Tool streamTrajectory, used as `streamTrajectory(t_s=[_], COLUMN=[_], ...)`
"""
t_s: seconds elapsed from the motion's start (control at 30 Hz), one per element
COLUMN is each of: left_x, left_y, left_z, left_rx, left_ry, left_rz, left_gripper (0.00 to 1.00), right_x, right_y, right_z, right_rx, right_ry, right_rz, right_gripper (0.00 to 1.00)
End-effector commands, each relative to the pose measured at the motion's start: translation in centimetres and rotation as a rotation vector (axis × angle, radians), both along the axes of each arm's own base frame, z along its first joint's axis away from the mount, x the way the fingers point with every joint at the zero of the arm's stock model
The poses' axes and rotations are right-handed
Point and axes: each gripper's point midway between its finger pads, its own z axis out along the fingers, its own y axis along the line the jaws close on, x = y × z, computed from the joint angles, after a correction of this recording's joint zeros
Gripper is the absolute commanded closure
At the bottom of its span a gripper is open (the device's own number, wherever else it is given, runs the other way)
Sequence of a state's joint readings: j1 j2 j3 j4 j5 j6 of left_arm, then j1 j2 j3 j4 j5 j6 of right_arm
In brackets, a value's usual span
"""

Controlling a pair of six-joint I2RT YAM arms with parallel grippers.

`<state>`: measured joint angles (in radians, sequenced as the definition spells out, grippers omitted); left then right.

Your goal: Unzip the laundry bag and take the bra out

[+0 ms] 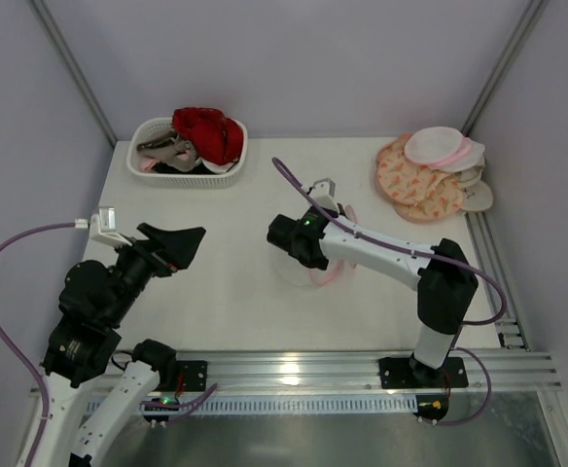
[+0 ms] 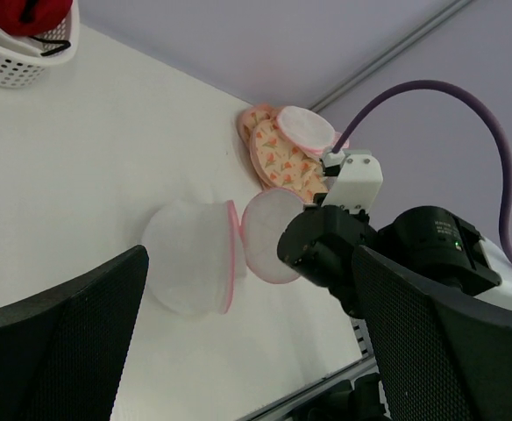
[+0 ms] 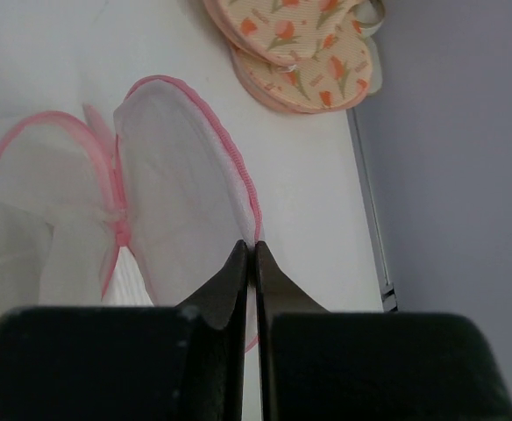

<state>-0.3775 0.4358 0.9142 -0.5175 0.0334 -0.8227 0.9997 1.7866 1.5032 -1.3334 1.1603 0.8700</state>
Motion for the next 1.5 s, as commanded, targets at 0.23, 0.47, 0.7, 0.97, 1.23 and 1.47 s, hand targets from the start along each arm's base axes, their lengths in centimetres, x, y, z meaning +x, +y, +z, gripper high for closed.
streamTrajectory(t_s=[0.23,0.47,0.7,0.97,1.23,1.47], left_x=[0.4,0.5,0.4,0.4,1.7,4.2], left_y=[-0.2,-0.3,-0.3,-0.5,-5.1,-8.8], left_z=[1.3,1.1,1.1,1.1,-2.8,-6.6], left_rx=[0.009,0.004,0.003,-0.002,0.078,0.062], left_ry=[-0.035,-0.031,-0.029,-0.029,0.129,0.257], left_rz=[-0.008,-0.01,-0.011,-0.02,-0.261,-0.383], left_gripper=[0.0,0.0,0.01,0.01,0.01,0.0], right_x=[1.1,1.6,-1.9,-4.1,-5.4,-6.0], right_y=[-7.1,-0.7,7.2,9.7,3.6,-3.0], right_z=[6.3,4.0,-0.6,3.7,12.7,13.7], right_rx=[-0.318,-0.511,-0.413,0.05,0.525,0.912], right_ry=[-0.033,0.009,0.096,0.076,-0.141,-0.194], right_rz=[-0.053,0.12,0.352,0.508,0.416,0.311], right_gripper=[0.96,0.96,0.32,0.01,0.0,0.01])
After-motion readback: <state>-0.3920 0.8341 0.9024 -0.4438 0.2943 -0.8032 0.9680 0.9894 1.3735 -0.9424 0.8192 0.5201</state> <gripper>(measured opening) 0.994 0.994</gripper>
